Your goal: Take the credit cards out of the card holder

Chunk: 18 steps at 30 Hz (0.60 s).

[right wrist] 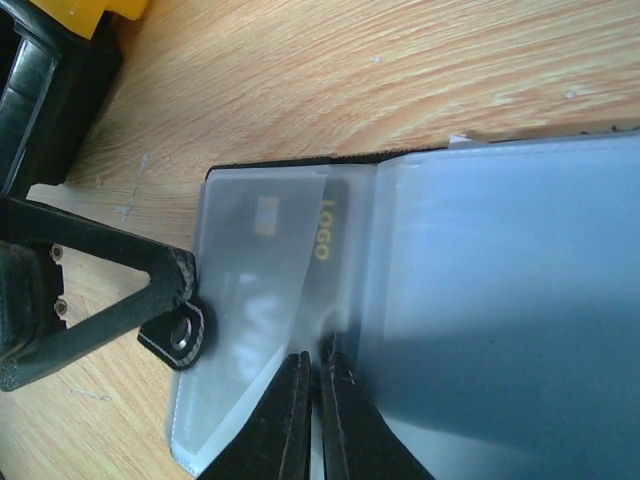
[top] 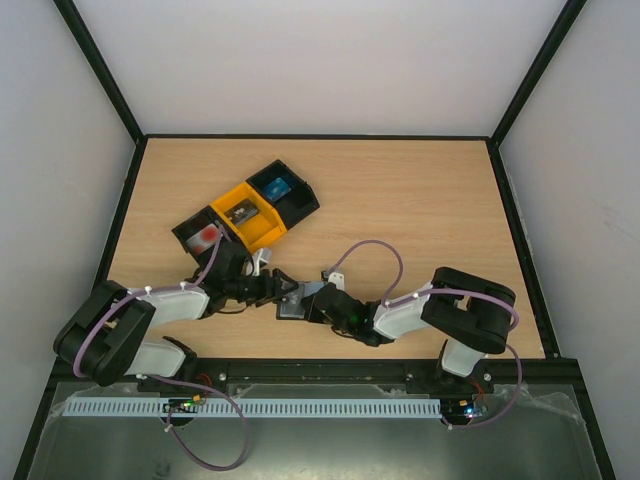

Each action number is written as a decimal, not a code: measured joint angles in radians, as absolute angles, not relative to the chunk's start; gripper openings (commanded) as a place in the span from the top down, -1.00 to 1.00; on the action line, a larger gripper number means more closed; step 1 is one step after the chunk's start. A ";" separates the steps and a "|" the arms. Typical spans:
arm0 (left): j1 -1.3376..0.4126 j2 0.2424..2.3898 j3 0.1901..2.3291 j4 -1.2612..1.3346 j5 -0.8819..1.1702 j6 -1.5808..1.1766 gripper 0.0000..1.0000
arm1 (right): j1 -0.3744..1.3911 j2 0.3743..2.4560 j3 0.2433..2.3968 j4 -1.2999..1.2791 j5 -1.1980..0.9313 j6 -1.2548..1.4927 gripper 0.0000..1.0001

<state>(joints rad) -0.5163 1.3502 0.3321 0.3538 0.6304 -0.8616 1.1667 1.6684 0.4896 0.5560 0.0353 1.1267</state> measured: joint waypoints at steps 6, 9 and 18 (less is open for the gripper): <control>-0.517 1.350 0.332 0.369 0.661 -0.869 -0.39 | 1.165 1.679 0.492 0.575 0.028 1.127 0.87; -0.517 1.350 0.332 0.374 0.671 -0.872 -0.40 | 1.165 1.679 0.492 0.576 0.028 1.127 0.87; -0.517 1.330 0.361 0.289 0.619 -0.816 -0.44 | 1.165 1.679 0.492 0.577 0.028 1.127 0.87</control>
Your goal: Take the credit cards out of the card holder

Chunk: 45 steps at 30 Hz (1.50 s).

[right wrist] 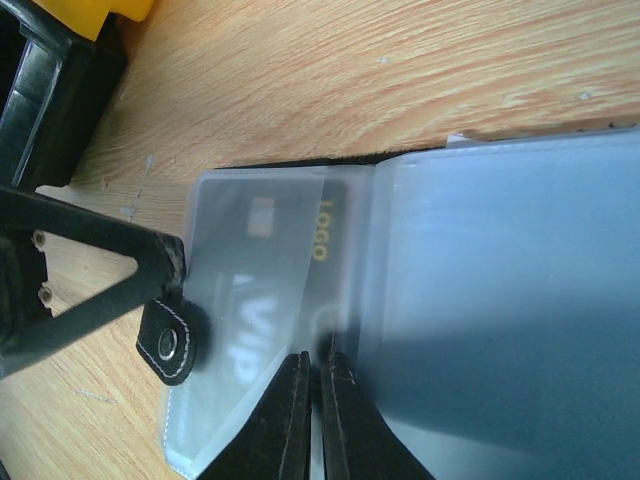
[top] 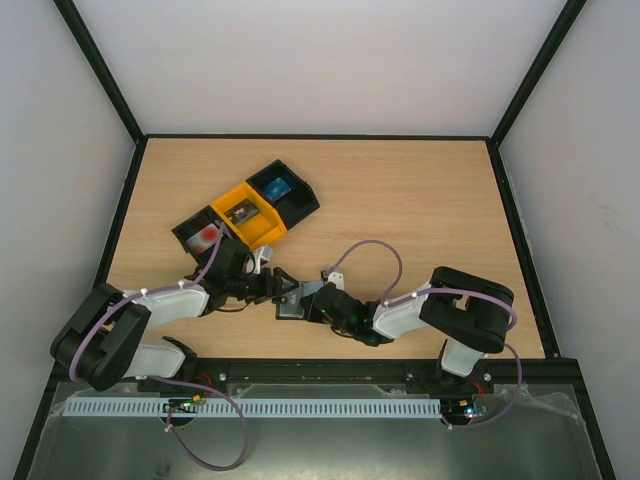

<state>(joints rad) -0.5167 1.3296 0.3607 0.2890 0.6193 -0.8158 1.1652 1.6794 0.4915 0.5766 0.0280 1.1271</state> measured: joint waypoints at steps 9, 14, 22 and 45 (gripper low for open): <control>-0.517 1.307 0.405 0.188 0.537 -0.747 -0.47 | 1.165 1.679 0.492 0.577 0.028 1.127 0.87; -0.517 1.307 0.405 0.185 0.534 -0.739 -0.47 | 1.165 1.680 0.492 0.577 0.027 1.127 0.87; -0.517 1.307 0.405 0.196 0.550 -0.739 -0.47 | 1.165 1.681 0.492 0.580 0.027 1.127 0.87; -0.517 1.361 0.398 0.268 0.564 -0.711 -0.47 | 1.165 1.686 0.492 0.588 0.021 1.127 0.86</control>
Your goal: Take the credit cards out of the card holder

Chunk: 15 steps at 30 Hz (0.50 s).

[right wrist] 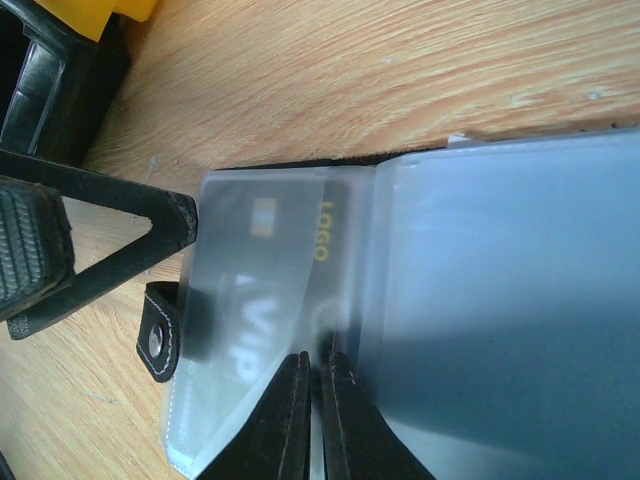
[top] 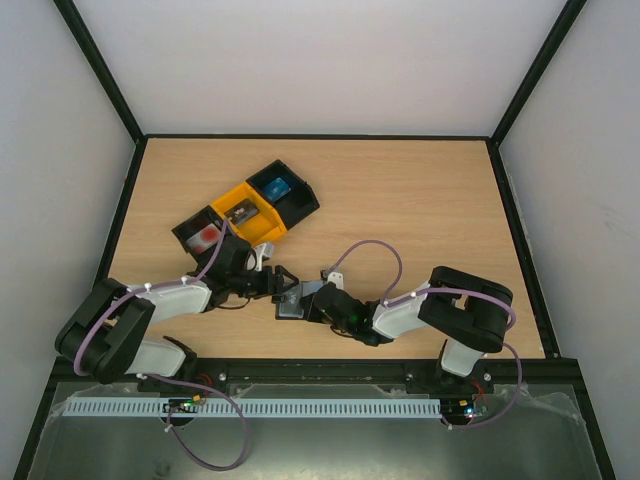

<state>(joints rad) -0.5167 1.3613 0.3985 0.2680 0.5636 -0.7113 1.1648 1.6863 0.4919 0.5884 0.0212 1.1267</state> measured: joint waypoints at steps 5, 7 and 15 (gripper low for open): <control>-0.517 1.360 0.398 0.256 0.553 -0.700 -0.47 | 1.165 1.686 0.492 0.589 0.022 1.127 0.87; -0.517 1.359 0.398 0.253 0.550 -0.698 -0.47 | 1.165 1.686 0.492 0.589 0.021 1.127 0.86; -0.517 1.358 0.396 0.258 0.554 -0.700 -0.47 | 1.165 1.687 0.492 0.590 0.021 1.127 0.86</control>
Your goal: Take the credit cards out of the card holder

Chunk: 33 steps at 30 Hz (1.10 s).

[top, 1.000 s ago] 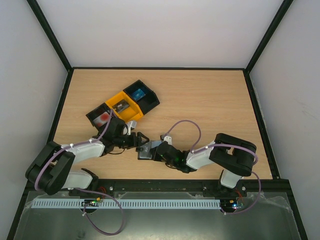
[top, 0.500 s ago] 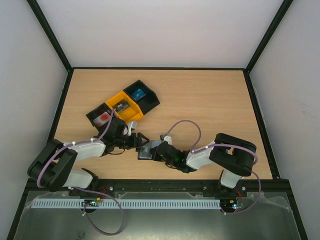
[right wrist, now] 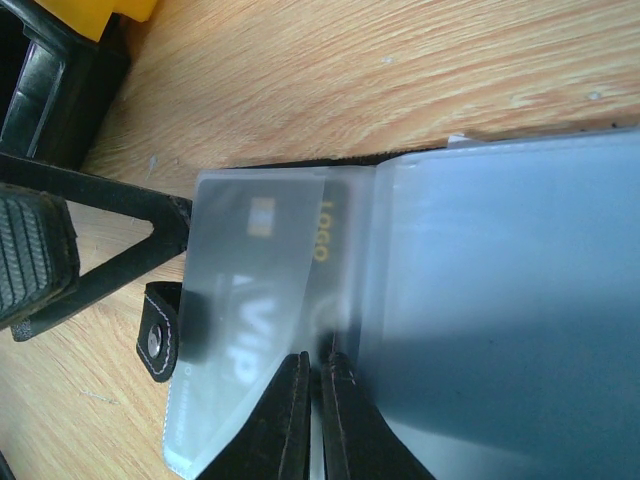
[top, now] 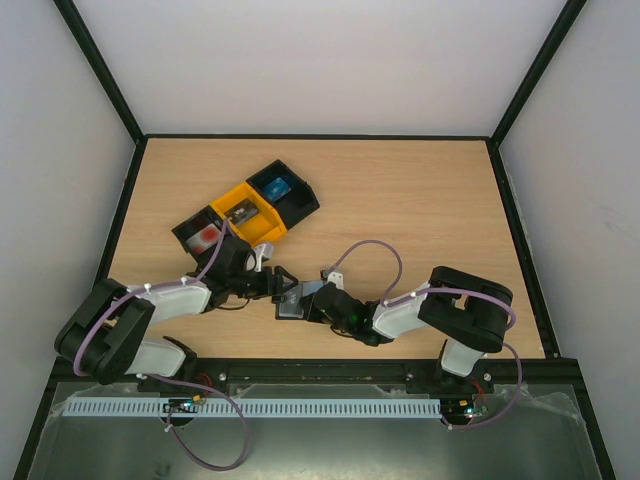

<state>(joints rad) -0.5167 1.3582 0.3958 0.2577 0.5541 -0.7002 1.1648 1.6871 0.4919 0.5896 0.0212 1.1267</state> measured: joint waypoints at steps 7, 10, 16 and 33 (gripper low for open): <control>-0.517 1.358 0.386 0.287 0.581 -0.721 -0.47 | 1.165 1.688 0.492 0.592 0.021 1.127 0.86; -0.517 1.358 0.385 0.300 0.594 -0.730 -0.47 | 1.165 1.695 0.492 0.604 0.020 1.127 0.87; -0.517 1.335 0.380 0.303 0.611 -0.745 -0.48 | 1.164 1.699 0.480 0.636 0.017 1.127 0.88; -0.541 1.255 0.380 0.301 0.632 -0.783 -0.49 | 1.160 1.705 0.459 0.696 0.002 1.135 0.75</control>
